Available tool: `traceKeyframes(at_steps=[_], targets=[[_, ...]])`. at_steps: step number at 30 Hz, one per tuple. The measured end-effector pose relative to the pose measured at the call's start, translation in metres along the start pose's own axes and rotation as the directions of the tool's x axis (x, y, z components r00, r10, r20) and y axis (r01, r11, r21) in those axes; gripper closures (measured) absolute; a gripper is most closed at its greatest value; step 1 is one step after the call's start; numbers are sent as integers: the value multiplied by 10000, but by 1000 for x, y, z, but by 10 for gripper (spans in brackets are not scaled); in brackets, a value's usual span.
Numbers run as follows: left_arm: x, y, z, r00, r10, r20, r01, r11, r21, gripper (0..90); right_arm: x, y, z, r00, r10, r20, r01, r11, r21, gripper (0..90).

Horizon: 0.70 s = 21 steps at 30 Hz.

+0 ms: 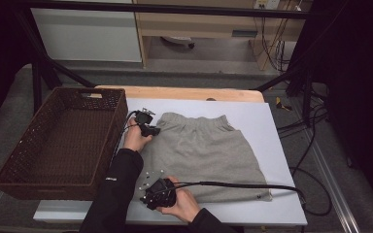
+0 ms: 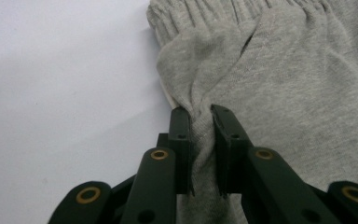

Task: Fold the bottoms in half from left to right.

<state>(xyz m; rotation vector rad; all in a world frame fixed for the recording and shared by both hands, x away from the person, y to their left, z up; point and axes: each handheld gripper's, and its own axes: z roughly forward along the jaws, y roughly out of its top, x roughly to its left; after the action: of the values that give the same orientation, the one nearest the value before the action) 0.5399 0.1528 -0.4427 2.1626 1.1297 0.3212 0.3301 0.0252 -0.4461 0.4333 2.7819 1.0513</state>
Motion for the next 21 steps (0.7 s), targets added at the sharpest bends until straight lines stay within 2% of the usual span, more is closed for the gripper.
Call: traceKeyframes(at_steps=[18, 21], targets=[[1, -1, 0, 9999, -105, 56, 105, 9999, -99, 782, -7, 2, 0, 9999, -116, 24, 116, 9998, 180, 795], [2, -2, 0, 9997, -227, 102, 228, 9996, -143, 782, -8, 2, 0, 9999, -145, 6, 144, 9997, 189, 808]])
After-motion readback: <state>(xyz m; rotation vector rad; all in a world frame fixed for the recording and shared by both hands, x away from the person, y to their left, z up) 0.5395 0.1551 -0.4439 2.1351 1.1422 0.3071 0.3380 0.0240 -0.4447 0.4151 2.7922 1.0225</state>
